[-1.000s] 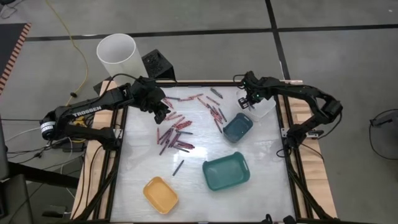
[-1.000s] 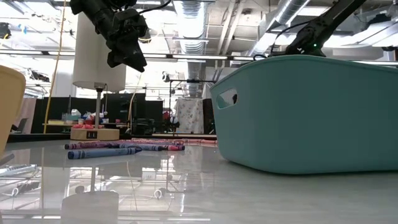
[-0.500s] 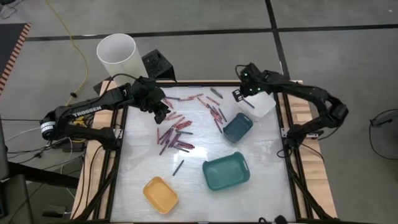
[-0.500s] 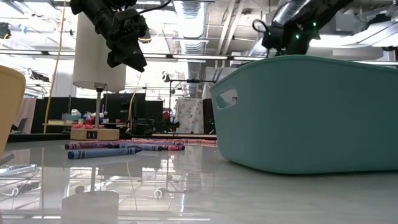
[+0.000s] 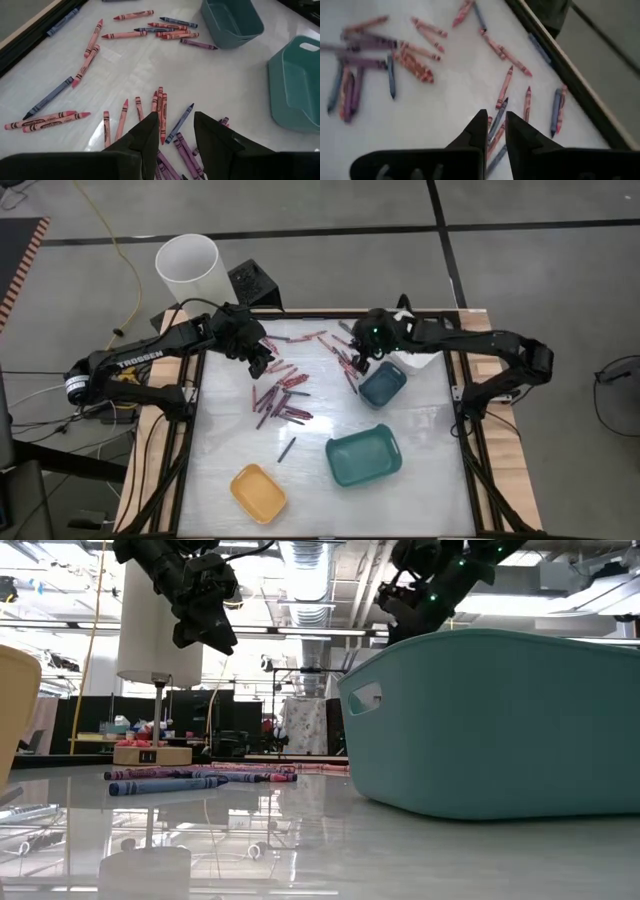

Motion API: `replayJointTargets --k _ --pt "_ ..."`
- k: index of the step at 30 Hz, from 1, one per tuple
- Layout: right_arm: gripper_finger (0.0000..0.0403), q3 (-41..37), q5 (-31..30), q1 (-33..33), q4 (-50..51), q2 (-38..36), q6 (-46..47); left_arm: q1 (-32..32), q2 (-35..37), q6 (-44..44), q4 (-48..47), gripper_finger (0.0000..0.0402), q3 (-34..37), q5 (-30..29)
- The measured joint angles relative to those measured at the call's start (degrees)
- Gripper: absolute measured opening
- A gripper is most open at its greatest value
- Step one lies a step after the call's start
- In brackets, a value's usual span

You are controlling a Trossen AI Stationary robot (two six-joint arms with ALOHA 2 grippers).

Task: Sort crayons
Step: Put the blue crayon into the white bin

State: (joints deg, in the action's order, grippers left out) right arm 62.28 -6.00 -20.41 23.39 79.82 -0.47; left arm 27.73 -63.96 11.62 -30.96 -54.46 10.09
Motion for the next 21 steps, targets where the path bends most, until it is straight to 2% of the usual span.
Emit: replayJointTargets --k 7,13,21 --pt "0.0062 -0.1 -7.7 2.3 0.7 1.2 -0.4 0.0 0.0 0.0 0.0 0.0112 0.0 -0.4" --pt "0.0061 0.0 -7.8 2.3 0.6 1.2 6.6 0.0 0.0 0.2 0.1 0.0112 0.0 -2.1" --pt "0.0061 0.0 -9.2 1.9 1.4 1.2 11.5 0.0 0.0 1.6 0.9 0.0112 0.0 -3.0"
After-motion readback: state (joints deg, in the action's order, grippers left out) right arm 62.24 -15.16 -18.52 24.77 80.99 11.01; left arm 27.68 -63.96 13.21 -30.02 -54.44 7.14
